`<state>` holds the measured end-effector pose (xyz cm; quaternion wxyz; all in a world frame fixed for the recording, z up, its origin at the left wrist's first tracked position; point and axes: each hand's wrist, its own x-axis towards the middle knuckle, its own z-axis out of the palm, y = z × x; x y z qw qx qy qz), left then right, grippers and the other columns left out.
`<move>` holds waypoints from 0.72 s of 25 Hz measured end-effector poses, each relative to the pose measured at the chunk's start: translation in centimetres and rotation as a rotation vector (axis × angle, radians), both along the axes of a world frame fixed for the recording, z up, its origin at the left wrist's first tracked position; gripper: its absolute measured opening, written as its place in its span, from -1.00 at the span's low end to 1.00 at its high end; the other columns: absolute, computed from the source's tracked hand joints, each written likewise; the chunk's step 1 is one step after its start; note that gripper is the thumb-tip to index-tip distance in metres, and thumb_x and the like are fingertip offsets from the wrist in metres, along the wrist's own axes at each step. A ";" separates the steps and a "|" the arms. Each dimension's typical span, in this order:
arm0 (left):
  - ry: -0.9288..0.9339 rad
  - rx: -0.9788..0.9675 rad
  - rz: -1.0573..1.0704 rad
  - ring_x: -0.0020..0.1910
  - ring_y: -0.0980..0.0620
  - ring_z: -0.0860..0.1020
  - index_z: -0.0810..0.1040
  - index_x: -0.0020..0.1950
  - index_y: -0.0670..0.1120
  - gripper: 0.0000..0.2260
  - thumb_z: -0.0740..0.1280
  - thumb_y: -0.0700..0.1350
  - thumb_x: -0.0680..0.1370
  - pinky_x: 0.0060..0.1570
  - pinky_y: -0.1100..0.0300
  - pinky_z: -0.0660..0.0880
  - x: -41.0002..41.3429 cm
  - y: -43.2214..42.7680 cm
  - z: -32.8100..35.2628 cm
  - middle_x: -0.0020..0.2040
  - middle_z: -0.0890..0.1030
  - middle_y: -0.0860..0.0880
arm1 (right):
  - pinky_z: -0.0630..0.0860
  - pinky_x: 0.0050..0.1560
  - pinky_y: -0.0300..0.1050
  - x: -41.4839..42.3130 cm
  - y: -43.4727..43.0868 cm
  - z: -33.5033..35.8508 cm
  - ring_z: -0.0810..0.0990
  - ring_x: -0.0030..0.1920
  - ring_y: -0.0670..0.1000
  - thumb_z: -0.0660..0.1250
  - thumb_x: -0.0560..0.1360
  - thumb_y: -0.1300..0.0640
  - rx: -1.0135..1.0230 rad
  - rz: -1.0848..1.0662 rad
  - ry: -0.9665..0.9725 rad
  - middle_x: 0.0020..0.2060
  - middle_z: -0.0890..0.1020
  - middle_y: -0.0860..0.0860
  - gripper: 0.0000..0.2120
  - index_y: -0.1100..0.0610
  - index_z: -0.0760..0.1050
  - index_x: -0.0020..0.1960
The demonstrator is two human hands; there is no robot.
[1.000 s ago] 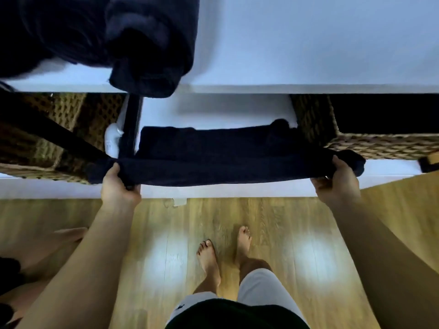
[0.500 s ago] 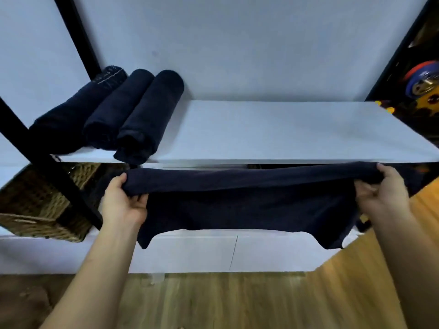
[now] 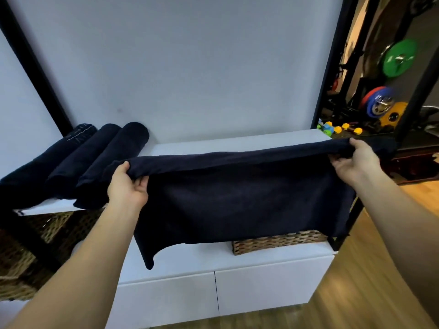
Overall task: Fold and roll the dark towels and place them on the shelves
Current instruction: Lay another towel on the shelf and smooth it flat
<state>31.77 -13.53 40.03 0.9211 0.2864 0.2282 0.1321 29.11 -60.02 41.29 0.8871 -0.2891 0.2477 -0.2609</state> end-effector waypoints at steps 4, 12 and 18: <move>0.102 0.070 -0.010 0.05 -0.03 0.63 0.40 0.40 -0.09 -0.64 0.29 -0.16 0.60 -0.22 0.14 0.63 5.4 -0.5 -3.5 0.25 0.58 -0.09 | 0.62 -0.27 0.05 4.7 -1.7 -4.4 0.62 0.08 0.16 0.24 0.61 0.19 -0.123 0.082 0.212 0.26 0.56 0.14 -0.59 0.13 0.33 0.45; 0.284 0.227 -0.062 0.35 -0.04 0.49 0.35 0.47 -0.14 -0.63 0.17 -0.21 0.65 0.16 0.13 0.52 17.7 -1.5 -4.5 0.42 0.46 -0.08 | 0.62 0.04 0.23 16.8 -3.5 -6.7 0.60 0.11 0.28 0.31 0.54 0.39 -0.262 0.043 0.313 0.21 0.52 0.25 -0.47 0.30 0.23 0.47; 0.266 0.133 0.041 0.20 -0.19 0.56 0.40 0.36 -0.18 -0.69 0.23 -0.23 0.61 0.12 -0.04 0.57 26.9 -2.2 -5.1 0.20 0.53 -0.17 | 0.67 -0.16 -0.01 26.5 -3.4 -7.5 0.64 -0.11 0.15 0.35 0.55 0.29 -0.480 0.012 0.310 0.02 0.54 0.24 -0.81 0.33 0.44 0.12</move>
